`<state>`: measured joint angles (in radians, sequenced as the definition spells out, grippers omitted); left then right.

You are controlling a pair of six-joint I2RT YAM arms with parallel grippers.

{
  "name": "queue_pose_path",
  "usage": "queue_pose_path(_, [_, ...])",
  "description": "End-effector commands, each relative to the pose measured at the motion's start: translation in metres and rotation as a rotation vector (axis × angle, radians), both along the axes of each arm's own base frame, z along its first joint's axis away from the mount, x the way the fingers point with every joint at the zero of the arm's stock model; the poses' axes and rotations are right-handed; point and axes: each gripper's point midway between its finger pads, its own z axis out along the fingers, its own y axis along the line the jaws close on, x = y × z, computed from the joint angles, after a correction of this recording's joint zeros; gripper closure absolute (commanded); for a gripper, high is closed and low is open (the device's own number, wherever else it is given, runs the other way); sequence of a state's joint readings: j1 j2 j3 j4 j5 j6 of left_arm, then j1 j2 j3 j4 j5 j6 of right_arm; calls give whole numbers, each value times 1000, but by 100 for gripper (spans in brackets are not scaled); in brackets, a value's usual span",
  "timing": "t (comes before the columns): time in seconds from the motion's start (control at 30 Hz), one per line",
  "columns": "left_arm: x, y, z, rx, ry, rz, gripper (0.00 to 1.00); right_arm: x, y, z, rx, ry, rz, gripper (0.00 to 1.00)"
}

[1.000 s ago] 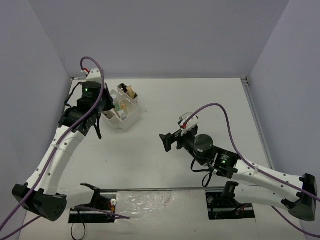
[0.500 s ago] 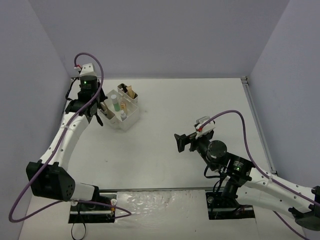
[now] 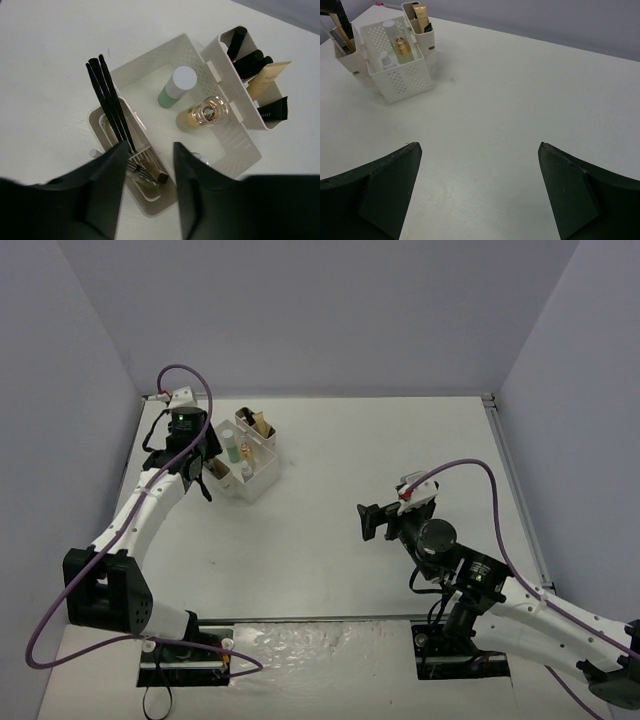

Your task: Organize the makeup

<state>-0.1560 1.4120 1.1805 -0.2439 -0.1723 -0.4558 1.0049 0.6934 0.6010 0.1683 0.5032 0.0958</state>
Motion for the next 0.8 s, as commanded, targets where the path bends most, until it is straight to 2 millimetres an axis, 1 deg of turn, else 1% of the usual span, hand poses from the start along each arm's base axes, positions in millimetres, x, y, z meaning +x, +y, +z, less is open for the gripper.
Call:
queue_pose_path(0.0, [5,3,48,-26,-134,9,52,12,-8,14,65,-17,-75,0])
queue_pose_path(0.03, [3,4,53,-23,-139,8,45,14,-10,15,72,-16,-86,0])
queue_pose_path(0.1, [-2,8,61,-10,-147,11,33,19,-15,16,81,-11,-113,0])
queue_pose_path(0.2, [-18,15,86,16,-181,16,24,27,-20,18,85,3,-135,0])
queue_pose_path(0.23, [-25,18,93,25,-188,22,21,31,-22,22,89,4,-146,0])
queue_pose_path(0.3, [-43,25,107,43,-197,40,15,37,-28,23,83,13,-179,0])
queue_pose_path(0.33, [-52,29,112,58,-198,46,14,39,-31,25,82,16,-197,0])
queue_pose_path(0.4, [-71,36,116,83,-174,58,11,43,-37,32,80,20,-226,0])
queue_pose_path(0.47, [-94,46,131,113,-193,88,7,45,-47,35,68,26,-274,0])
queue_pose_path(0.5, [-105,50,130,125,-177,93,6,45,-51,39,69,24,-292,0])
queue_pose_path(0.57, [-129,58,141,146,-205,114,4,43,-64,49,73,17,-346,0])
queue_pose_path(0.67, [-161,67,147,159,-233,133,3,38,-78,54,62,15,-390,0])
queue_pose_path(0.7, [-169,69,144,160,-231,136,3,37,-82,55,56,14,-401,0])
queue_pose_path(0.73, [-182,71,147,154,-252,142,3,34,-85,58,61,8,-407,0])
queue_pose_path(0.77, [-191,71,148,147,-264,141,3,32,-90,58,52,6,-418,0])
